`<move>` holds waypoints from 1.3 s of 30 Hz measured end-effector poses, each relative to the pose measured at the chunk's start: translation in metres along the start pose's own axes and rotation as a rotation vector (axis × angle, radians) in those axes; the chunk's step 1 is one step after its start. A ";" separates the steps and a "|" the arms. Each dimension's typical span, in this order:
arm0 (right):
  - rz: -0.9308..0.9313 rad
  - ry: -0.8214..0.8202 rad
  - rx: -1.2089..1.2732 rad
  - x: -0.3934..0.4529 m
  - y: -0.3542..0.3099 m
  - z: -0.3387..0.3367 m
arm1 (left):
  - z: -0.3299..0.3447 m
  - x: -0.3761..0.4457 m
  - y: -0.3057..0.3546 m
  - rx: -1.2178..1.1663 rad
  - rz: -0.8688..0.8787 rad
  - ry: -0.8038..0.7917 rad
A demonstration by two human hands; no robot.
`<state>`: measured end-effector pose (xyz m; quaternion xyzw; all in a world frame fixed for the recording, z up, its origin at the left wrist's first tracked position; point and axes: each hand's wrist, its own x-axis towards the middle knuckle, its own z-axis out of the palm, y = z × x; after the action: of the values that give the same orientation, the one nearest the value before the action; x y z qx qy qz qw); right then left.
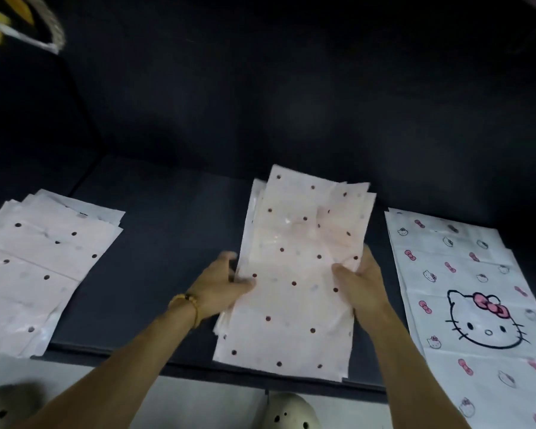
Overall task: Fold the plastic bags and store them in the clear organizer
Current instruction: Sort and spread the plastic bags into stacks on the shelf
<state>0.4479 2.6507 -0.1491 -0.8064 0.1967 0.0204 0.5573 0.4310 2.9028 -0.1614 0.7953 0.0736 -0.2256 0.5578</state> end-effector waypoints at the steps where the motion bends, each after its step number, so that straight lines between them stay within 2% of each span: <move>1: 0.055 0.003 -0.035 0.005 0.004 0.000 | 0.012 -0.002 -0.005 0.056 -0.023 0.004; 3: 0.153 0.069 -0.139 0.007 0.009 0.001 | 0.033 -0.005 -0.008 0.072 0.002 0.102; 4: 0.130 0.147 -0.346 0.006 0.012 0.001 | 0.040 -0.004 -0.008 0.077 0.025 0.159; 6: -0.130 0.271 -0.796 -0.001 0.017 0.003 | 0.049 0.001 -0.005 0.074 0.053 0.203; 8: -0.439 0.131 -0.957 -0.013 0.023 0.013 | 0.057 0.006 0.001 0.082 0.067 0.179; 9: -0.486 0.023 -0.983 -0.018 0.027 0.018 | 0.060 0.008 0.004 0.094 0.073 0.168; 11: -0.403 -0.098 -1.016 -0.021 0.038 0.023 | 0.067 0.011 0.008 0.104 0.077 0.168; 13: -0.349 -0.089 -1.039 -0.021 0.041 0.020 | 0.070 0.015 0.012 0.116 0.079 0.159; 17: -0.312 -0.045 -0.933 -0.023 0.021 0.030 | 0.053 0.003 0.010 0.104 0.080 0.147; 20: -0.350 -0.012 -0.798 -0.040 -0.008 0.074 | 0.006 -0.028 -0.012 0.017 0.086 0.250; 23: -0.328 -0.149 -0.559 -0.062 -0.038 0.139 | -0.065 -0.063 -0.045 0.029 0.085 0.484; 26: -0.212 -0.349 -0.362 -0.085 -0.065 0.206 | -0.139 -0.090 -0.079 0.087 -0.020 0.770; 28: -0.119 -0.456 -0.274 -0.102 -0.077 0.246 | -0.180 -0.101 -0.101 0.199 -0.120 0.858; 30: -0.006 -0.479 -0.206 -0.117 -0.087 0.281 | -0.209 -0.108 -0.124 0.355 -0.238 0.840; 34: 0.370 -0.355 0.121 -0.137 -0.113 0.339 | -0.230 -0.115 -0.159 0.623 -0.374 0.744; 39: 0.472 -0.322 0.215 -0.152 -0.130 0.383 | -0.237 -0.109 -0.166 0.744 -0.343 0.779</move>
<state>0.4238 3.0818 -0.1395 -0.6614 0.2886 0.2559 0.6432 0.3384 3.1965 -0.1899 0.9395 0.3178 -0.0138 0.1269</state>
